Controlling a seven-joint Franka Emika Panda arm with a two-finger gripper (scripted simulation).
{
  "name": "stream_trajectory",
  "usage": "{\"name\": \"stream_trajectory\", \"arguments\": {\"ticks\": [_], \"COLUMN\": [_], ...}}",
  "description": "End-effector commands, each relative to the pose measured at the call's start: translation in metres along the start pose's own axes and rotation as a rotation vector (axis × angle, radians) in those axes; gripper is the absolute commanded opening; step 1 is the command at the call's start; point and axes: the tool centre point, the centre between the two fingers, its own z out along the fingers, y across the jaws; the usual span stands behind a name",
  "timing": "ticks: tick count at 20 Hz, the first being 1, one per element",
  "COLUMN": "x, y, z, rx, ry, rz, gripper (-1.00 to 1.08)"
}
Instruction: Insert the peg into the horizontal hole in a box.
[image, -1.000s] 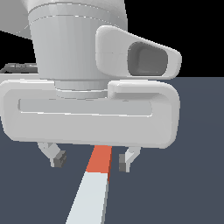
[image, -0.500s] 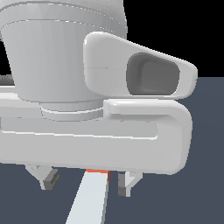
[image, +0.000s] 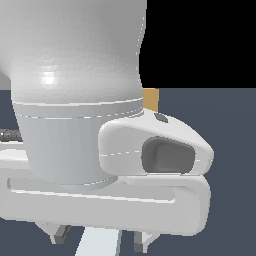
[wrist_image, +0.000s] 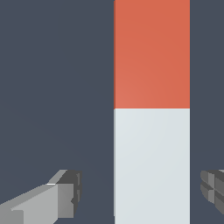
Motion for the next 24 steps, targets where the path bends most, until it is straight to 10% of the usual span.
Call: {"name": "stream_trajectory", "arguments": {"ticks": [1,5,6,24], "x": [-0.001,-0.001,-0.001,0.027], "y": [0.001,0.002,0.002,0.007], "z": [0.009,0.013,0.013,0.003], "rx": [-0.001,-0.002,-0.002,-0.002], "ry": [0.000,0.001,0.001,0.001], "rz": [0.000,0.000,0.000,-0.011], "gripper": [1.00,1.00,-1.00,-1.00]}}
